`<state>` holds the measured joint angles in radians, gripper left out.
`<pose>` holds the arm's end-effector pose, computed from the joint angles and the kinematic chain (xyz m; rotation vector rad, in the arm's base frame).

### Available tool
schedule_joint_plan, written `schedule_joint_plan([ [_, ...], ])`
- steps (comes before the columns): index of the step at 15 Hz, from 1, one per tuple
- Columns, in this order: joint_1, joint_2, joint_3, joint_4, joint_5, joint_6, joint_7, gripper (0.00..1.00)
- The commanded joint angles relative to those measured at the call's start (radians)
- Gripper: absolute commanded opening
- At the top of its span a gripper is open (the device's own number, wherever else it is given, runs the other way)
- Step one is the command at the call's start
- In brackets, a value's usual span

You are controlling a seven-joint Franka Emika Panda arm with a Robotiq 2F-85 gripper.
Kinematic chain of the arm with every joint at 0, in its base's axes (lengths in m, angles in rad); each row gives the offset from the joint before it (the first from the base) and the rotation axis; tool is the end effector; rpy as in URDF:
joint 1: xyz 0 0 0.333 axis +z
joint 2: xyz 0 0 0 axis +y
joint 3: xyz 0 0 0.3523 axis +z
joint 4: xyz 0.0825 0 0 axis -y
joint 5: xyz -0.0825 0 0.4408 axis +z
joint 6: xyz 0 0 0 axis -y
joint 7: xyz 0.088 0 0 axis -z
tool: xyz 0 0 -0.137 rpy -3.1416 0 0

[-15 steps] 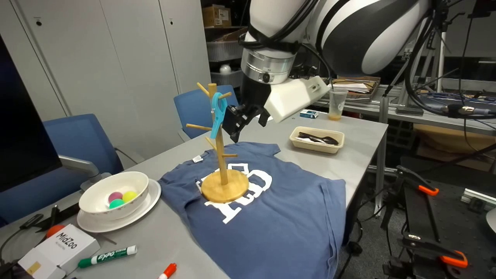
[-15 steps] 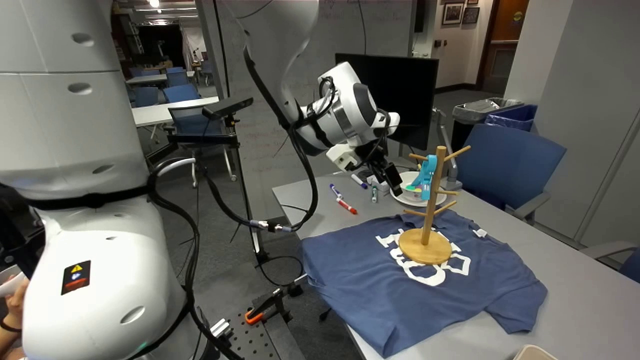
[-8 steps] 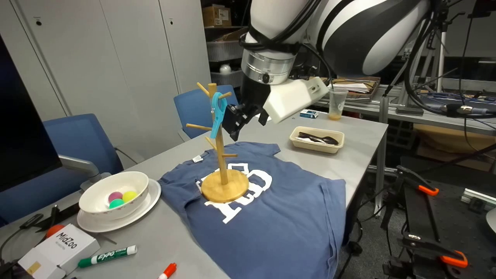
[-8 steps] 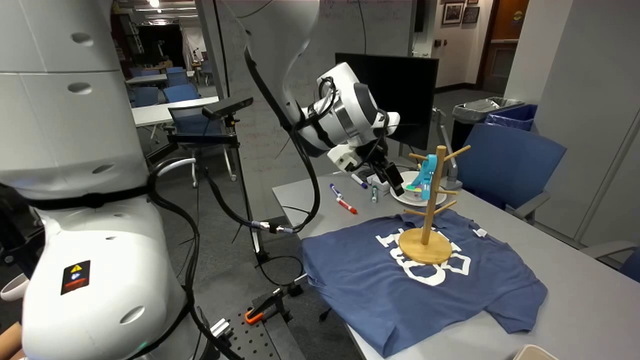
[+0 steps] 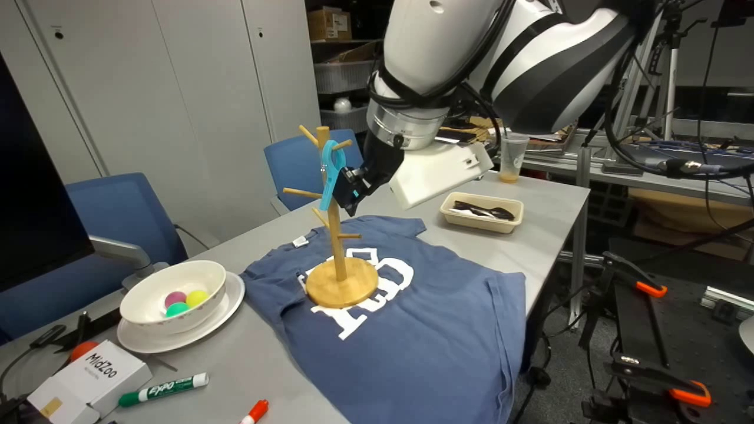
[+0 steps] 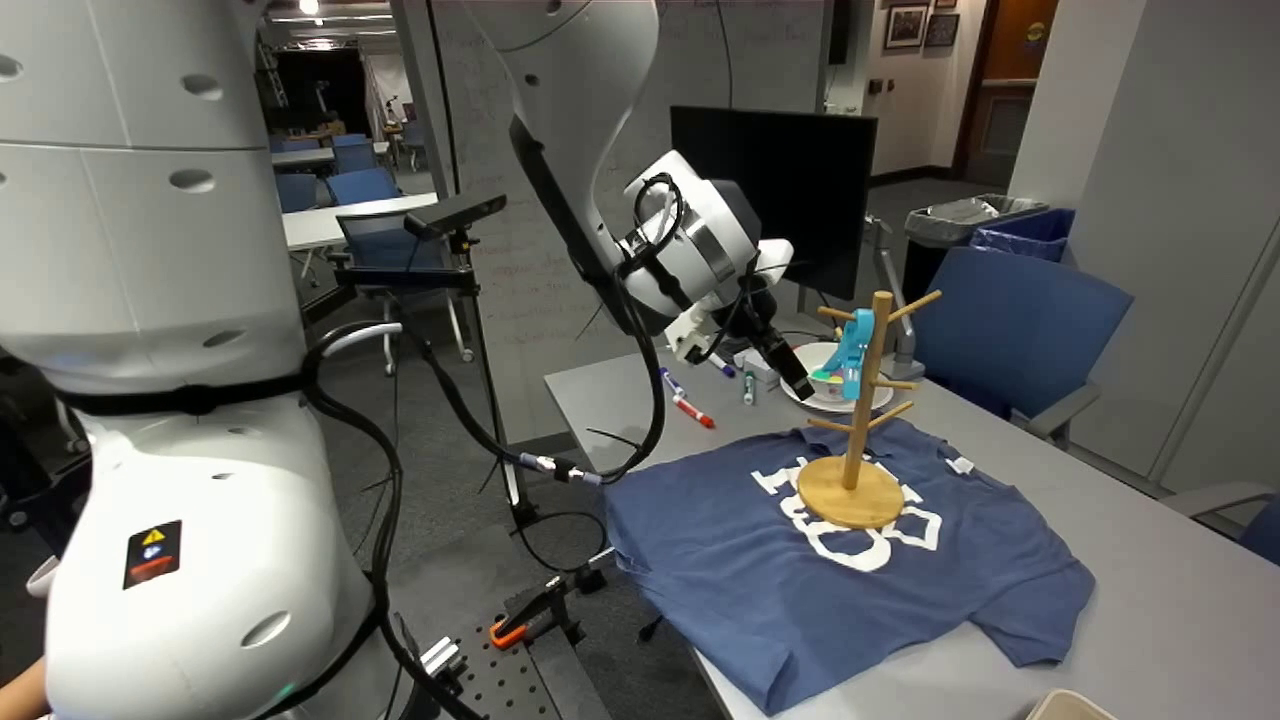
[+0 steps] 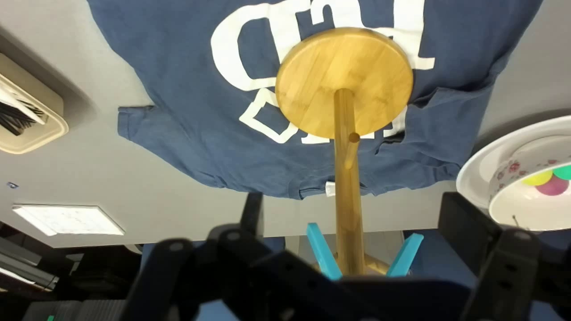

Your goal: Pick up the light blue cloth peg and put it on the table.

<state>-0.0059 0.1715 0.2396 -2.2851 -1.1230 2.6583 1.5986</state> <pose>0.5727 0.1506 0.2586 2.7781 -0.5745 0.8269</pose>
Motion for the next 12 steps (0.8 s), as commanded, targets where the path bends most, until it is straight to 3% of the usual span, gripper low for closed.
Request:
schedule_joint_plan([
  [1, 0.015, 0.045, -0.016, 0.061, -0.131, 0.003, 0.129, 1.0],
  [12, 0.014, 0.135, -0.021, 0.191, -0.403, -0.09, 0.309, 1.0],
])
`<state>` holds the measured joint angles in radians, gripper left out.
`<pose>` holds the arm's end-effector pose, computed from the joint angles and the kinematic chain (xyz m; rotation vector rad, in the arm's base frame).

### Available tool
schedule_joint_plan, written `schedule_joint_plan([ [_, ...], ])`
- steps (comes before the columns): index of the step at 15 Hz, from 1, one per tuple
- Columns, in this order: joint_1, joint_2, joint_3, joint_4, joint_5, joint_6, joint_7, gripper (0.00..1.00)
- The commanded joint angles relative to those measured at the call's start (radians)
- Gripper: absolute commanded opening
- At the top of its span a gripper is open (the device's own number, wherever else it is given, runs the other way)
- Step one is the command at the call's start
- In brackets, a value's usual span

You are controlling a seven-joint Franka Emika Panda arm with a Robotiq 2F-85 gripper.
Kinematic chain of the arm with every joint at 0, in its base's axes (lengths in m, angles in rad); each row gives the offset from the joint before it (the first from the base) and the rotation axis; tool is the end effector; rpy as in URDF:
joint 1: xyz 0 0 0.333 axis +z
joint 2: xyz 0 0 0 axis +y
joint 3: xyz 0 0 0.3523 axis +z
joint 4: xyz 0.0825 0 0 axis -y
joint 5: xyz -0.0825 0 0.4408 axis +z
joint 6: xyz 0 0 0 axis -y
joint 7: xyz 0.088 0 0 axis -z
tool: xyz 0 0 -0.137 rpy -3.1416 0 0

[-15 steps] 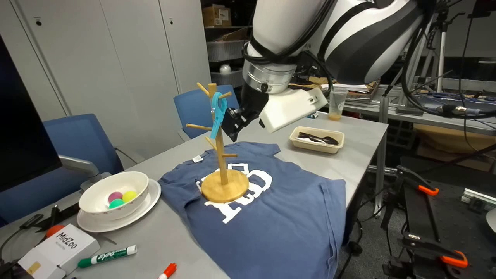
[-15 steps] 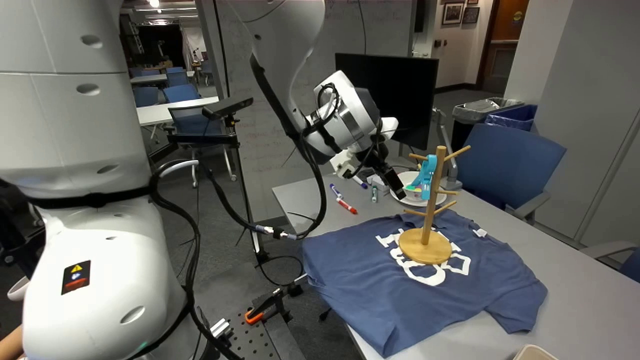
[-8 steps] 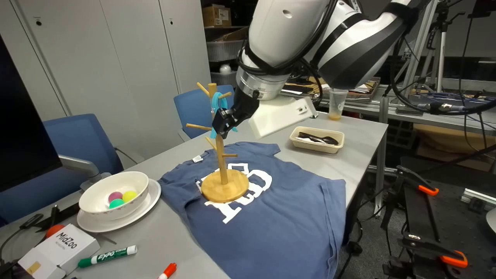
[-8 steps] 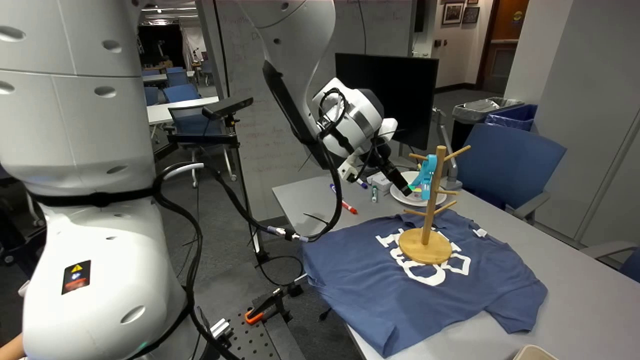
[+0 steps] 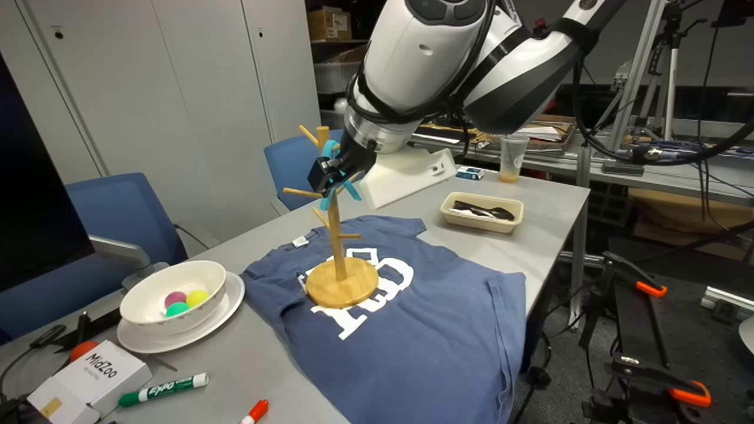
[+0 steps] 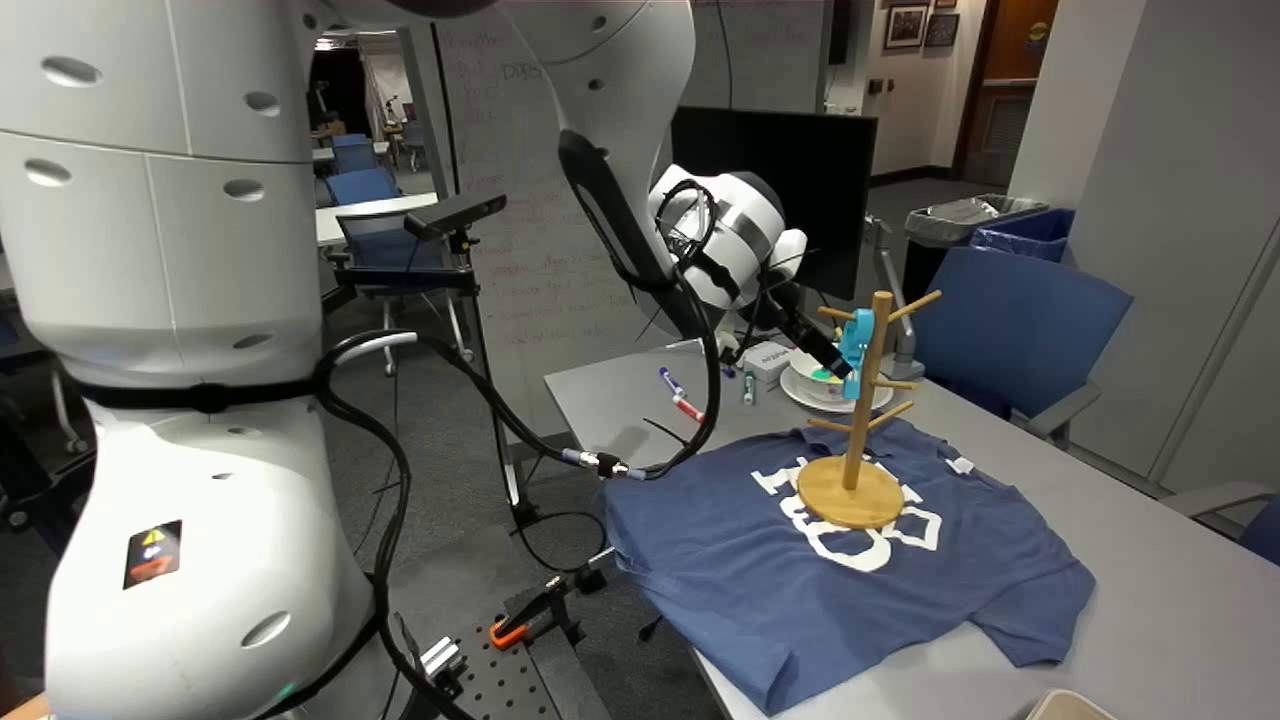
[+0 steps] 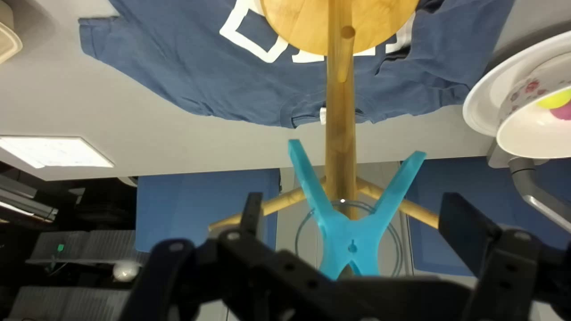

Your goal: Pick up the light blue cloth peg and put it on the table.

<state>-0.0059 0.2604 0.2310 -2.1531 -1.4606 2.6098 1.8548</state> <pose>0.6174 0.1473 0.2618 2.6576 -0.5395 1.0784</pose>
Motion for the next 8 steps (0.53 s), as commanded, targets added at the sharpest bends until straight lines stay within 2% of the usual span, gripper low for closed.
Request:
schedule_joint_plan([
  [1, 0.013, 0.055, -0.013, 0.068, -0.074, -0.052, 0.057, 1.0],
  [6, 0.012, 0.093, -0.011, 0.107, -0.115, -0.085, 0.074, 0.98],
  [7, 0.053, 0.095, -0.054, 0.112, -0.104, -0.077, 0.069, 0.84],
  [8, 0.057, 0.1, -0.059, 0.117, -0.105, -0.077, 0.069, 0.74],
])
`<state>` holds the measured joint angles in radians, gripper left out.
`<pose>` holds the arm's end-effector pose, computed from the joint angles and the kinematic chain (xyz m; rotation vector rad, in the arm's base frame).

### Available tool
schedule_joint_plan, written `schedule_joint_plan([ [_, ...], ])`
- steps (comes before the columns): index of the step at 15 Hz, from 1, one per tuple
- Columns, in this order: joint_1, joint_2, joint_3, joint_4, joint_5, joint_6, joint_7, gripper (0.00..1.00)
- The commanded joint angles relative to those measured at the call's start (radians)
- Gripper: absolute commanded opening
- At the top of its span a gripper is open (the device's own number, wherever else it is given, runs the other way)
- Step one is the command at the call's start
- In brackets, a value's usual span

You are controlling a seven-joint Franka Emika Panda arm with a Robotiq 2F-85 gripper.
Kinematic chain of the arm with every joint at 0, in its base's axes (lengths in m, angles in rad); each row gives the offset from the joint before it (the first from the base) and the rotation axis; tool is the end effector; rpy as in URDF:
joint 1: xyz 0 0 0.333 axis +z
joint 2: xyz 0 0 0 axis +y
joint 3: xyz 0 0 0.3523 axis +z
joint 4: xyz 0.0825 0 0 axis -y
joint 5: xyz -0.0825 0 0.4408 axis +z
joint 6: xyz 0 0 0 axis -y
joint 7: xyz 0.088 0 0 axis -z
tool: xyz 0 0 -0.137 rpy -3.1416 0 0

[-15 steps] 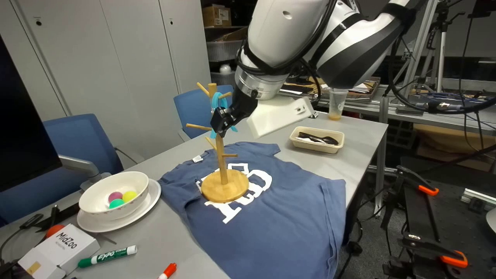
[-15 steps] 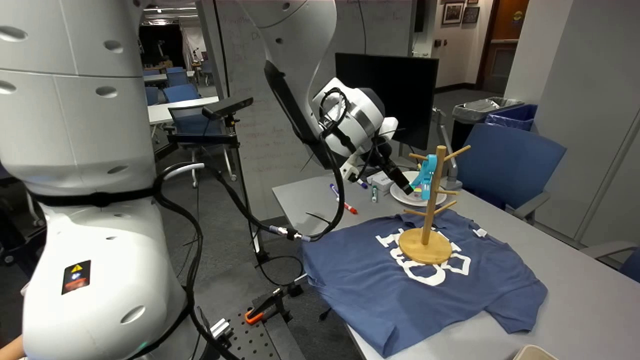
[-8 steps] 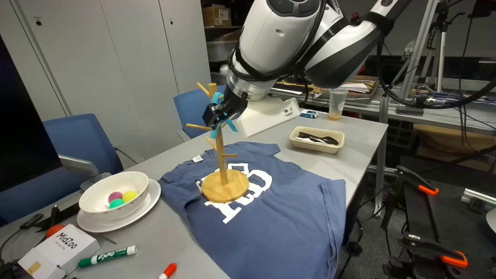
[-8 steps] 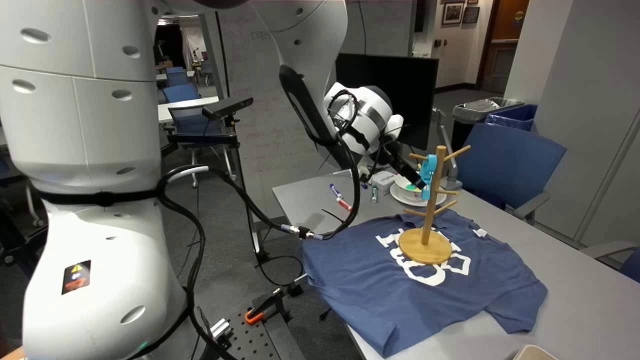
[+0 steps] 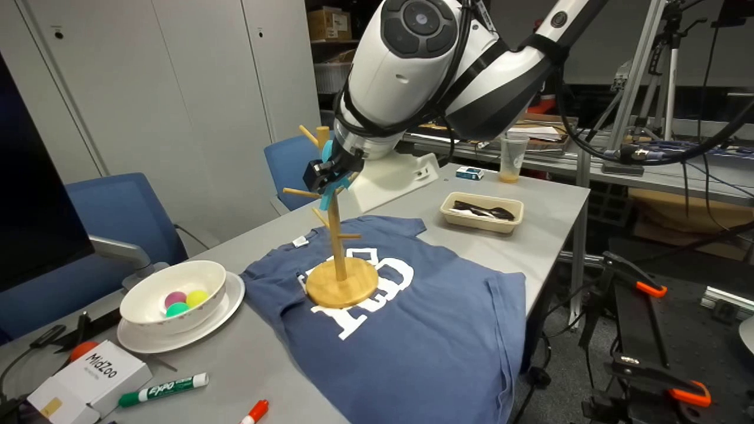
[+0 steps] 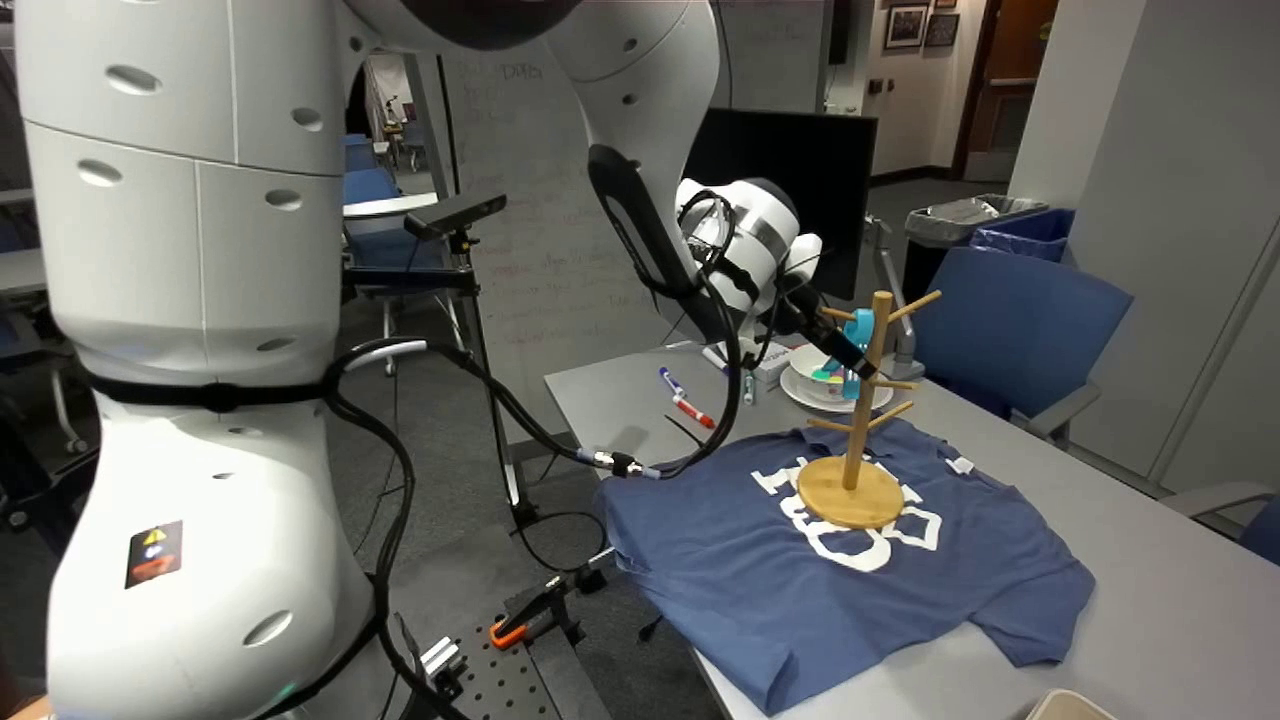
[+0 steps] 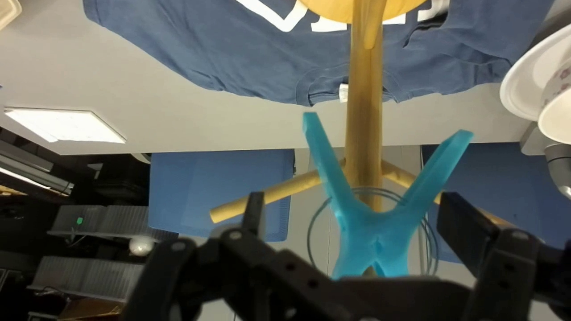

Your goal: Pick up the light blue cloth peg and put it on the table.

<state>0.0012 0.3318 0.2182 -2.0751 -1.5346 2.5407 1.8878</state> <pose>0.6447 0.1369 0.2512 2.5743 -0.5318 1.1162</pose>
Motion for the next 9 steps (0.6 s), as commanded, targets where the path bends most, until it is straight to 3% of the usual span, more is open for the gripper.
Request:
schedule_joint_plan([
  [1, 0.057, 0.032, -0.054, 0.043, -0.031, -0.007, 0.036, 0.69],
  [5, 0.081, 0.038, -0.073, 0.049, -0.03, -0.009, 0.039, 0.37],
  [9, 0.095, 0.019, -0.077, 0.028, -0.029, -0.014, 0.051, 0.36],
])
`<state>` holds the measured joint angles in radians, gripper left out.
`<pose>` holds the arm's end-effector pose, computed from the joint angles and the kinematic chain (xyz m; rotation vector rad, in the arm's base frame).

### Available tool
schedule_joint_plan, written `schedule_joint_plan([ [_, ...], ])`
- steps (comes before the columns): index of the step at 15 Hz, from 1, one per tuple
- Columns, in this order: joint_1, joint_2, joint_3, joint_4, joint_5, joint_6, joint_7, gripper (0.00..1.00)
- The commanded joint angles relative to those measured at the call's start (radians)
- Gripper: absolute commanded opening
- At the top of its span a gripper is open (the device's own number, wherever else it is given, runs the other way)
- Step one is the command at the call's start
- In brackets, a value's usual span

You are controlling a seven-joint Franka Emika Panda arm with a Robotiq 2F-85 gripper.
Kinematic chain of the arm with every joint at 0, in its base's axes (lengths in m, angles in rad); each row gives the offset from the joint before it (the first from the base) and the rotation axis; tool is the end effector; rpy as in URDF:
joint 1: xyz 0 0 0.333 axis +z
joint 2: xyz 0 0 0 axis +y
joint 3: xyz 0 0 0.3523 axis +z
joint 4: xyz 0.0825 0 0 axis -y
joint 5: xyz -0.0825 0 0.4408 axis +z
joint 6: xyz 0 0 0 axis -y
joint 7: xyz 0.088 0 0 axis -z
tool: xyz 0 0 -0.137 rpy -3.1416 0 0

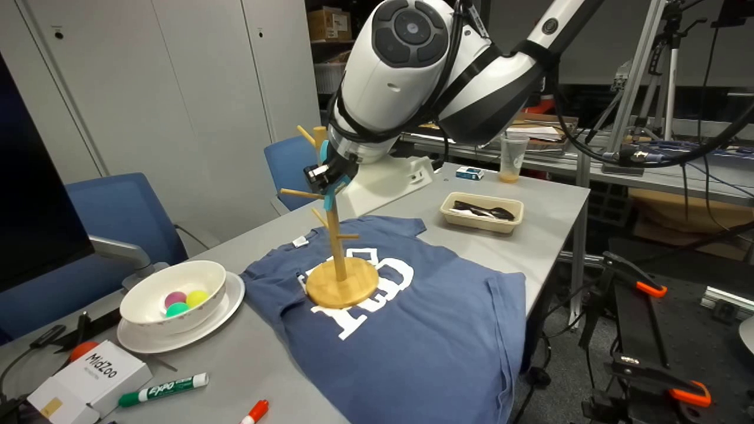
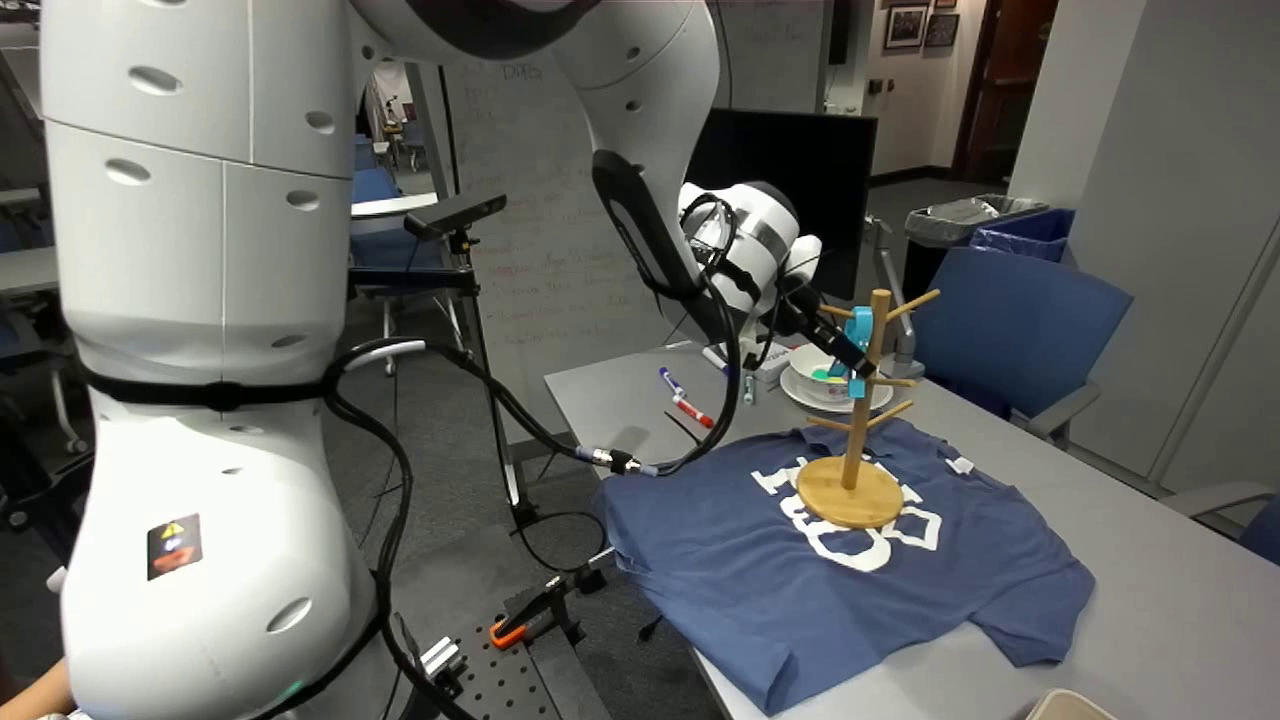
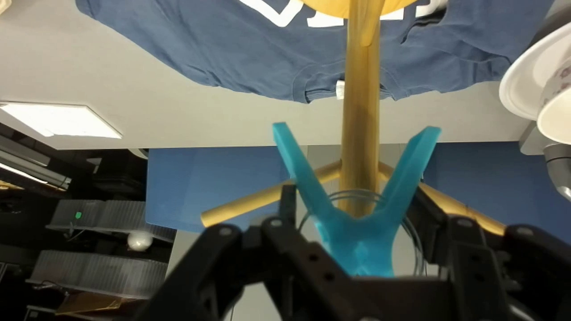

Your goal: Pick up the light blue cloth peg and put it on the table.

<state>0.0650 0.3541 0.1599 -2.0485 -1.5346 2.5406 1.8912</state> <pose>0.6519 0.1423 0.2468 2.5638 -0.5183 1.1253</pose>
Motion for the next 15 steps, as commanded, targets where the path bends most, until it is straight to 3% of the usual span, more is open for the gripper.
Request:
schedule_joint_plan([
  [1, 0.035, -0.009, -0.019, -0.004, -0.031, -0.017, 0.054, 0.36],
  [15, 0.043, -0.145, -0.01, -0.129, -0.011, -0.038, 0.081, 0.36],
])
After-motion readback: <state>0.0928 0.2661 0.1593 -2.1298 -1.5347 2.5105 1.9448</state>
